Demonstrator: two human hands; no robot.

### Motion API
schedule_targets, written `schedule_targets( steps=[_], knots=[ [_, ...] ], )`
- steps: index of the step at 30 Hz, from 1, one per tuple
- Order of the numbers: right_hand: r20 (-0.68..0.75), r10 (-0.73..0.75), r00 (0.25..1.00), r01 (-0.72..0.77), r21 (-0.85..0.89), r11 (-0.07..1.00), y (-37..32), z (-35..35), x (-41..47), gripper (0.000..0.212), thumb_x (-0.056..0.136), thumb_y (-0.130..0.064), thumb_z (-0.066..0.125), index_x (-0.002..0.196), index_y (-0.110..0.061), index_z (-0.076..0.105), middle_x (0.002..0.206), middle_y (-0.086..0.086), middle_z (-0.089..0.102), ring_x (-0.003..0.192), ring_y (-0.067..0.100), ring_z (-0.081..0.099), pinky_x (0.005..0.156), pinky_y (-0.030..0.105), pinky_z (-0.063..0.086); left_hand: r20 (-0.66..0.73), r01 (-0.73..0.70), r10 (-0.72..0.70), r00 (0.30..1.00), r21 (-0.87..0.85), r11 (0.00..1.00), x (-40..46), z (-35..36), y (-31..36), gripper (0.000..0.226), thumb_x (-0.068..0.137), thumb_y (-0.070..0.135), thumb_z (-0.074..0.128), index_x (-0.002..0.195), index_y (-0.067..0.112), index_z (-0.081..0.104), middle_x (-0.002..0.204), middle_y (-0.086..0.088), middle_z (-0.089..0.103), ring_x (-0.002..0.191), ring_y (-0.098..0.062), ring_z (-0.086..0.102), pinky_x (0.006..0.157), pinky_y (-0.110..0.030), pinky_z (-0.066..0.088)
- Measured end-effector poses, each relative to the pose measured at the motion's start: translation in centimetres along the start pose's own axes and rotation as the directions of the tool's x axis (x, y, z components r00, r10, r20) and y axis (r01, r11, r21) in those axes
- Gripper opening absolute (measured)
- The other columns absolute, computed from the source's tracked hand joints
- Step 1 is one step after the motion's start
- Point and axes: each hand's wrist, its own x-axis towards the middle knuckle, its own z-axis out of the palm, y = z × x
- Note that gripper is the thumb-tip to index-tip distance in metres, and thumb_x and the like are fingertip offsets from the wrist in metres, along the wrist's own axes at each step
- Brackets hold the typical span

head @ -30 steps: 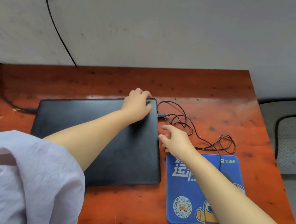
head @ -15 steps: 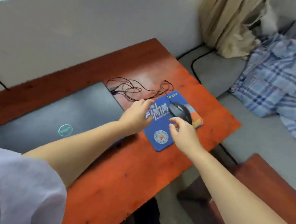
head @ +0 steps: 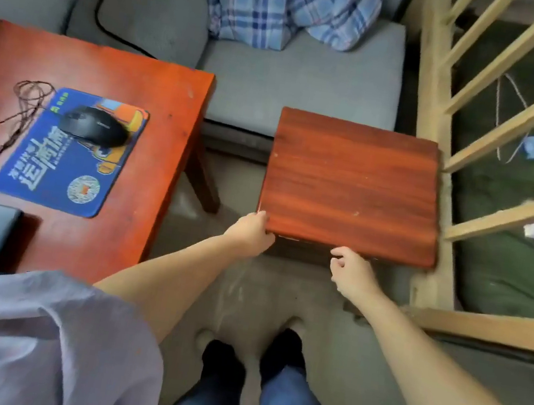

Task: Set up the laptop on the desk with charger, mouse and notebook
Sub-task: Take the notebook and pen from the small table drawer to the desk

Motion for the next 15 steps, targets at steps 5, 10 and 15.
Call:
schedule_targets(
  steps=[5, 10, 15],
  knots=[
    [0.061, 0.243, 0.968, -0.249, 0.134, 0.959, 8.0, -1.8, 3.9, 0.034, 0.093, -0.017, 0.042, 0.126, -0.013, 0.05, 0.107, 0.009, 0.057, 0.095, 0.033, 0.065, 0.081, 0.045, 0.056, 0.007, 0.316, -0.321, 0.947, -0.189, 0.93, 5.2, 5.1, 1.0, 0.035, 0.091, 0.017, 0.043, 0.119, 0.0, 0.057, 0.124, -0.021, 0.06, 0.114, -0.037, 0.055, 0.091, -0.035, 0.045],
    [0.077, 0.51, 0.856, -0.479, 0.487, 0.73, 13.3, -3.5, 8.4, 0.053, 0.094, -0.01, 0.041, 0.143, -0.02, 0.025, 0.132, 0.012, 0.047, 0.114, 0.033, 0.056, 0.088, 0.046, 0.054, -0.021, 0.471, -0.557, 0.83, -0.509, 0.721, 8.6, 9.5, -0.6, 0.034, 0.088, 0.01, 0.043, 0.118, 0.002, 0.056, 0.099, -0.018, 0.065, 0.088, -0.034, 0.062, 0.075, -0.037, 0.051],
    [0.137, 0.53, 0.837, -0.37, 0.855, 0.364, 16.6, -3.1, 12.0, 0.061, 0.094, 0.003, 0.031, 0.141, -0.033, 0.017, 0.145, 0.017, 0.033, 0.121, 0.031, 0.05, 0.104, 0.048, 0.041, 0.037, 0.406, -0.604, 0.796, -0.772, 0.488, 10.7, 12.8, -3.7, 0.072, 0.074, -0.006, 0.029, 0.136, 0.029, 0.035, 0.099, 0.013, 0.056, 0.065, -0.009, 0.042, 0.062, -0.026, 0.037]
  ],
)
